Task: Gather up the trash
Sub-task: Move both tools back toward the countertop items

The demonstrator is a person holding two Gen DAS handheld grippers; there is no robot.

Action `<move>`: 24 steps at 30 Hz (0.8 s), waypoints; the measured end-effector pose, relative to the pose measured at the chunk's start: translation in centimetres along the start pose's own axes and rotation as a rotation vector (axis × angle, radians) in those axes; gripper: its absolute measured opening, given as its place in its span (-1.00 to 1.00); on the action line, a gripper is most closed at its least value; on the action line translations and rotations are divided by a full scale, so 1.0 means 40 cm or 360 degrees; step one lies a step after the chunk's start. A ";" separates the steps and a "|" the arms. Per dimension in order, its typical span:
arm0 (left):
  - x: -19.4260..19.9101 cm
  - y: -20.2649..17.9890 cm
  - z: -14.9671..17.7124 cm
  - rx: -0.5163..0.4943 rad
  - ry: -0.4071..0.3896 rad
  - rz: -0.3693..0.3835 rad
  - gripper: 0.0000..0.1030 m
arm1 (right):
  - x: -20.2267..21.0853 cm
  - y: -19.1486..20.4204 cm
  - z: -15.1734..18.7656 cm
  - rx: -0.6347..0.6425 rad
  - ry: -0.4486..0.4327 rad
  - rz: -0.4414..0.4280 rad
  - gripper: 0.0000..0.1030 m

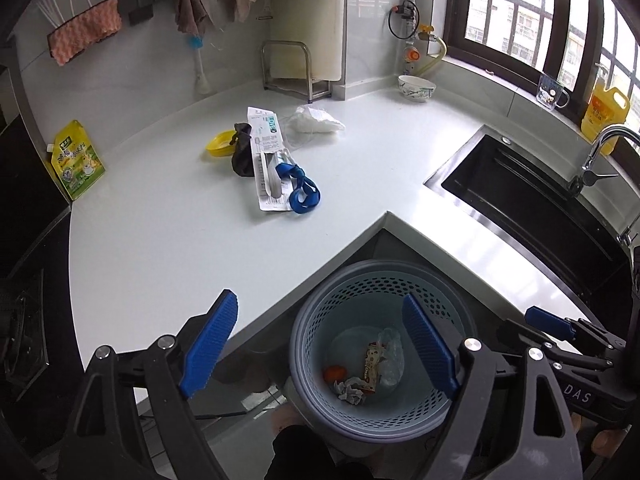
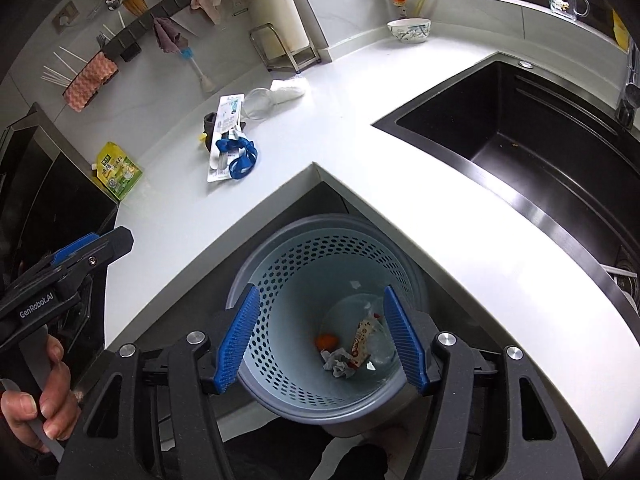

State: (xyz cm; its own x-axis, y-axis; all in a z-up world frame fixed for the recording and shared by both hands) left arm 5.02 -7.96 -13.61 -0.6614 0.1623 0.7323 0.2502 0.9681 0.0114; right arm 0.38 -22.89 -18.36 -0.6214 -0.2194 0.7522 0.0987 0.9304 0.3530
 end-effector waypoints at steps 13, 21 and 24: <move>-0.044 0.211 -0.115 0.0110 -0.0074 -0.0038 0.64 | -0.153 0.163 -0.147 0.0151 0.0004 0.0002 0.20; -0.158 0.305 -0.188 0.0091 -0.0063 -0.0027 0.65 | -0.285 0.224 -0.233 0.0205 0.0017 0.0077 0.20; -0.213 0.327 -0.200 0.0070 -0.0048 -0.0021 0.69 | -0.342 0.227 -0.268 0.0197 0.0017 0.0096 0.20</move>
State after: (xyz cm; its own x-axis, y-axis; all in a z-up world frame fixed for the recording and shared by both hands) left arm 19.56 1.78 -14.26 -0.6855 0.1543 0.7115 0.2105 0.9776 -0.0091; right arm 18.11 -14.57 -19.48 -0.6087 -0.1646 0.7762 0.0387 0.9709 0.2362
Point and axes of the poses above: each gripper's, at about its wrist camera, not at the fingertips, and x roughly against the way its jaws point, y to its left, z to its underside, the point moved 10 cm from there along -x, roughly the way its jaws point, and after that the axes turned 3 degrees about -y, right-handed, at the moved point
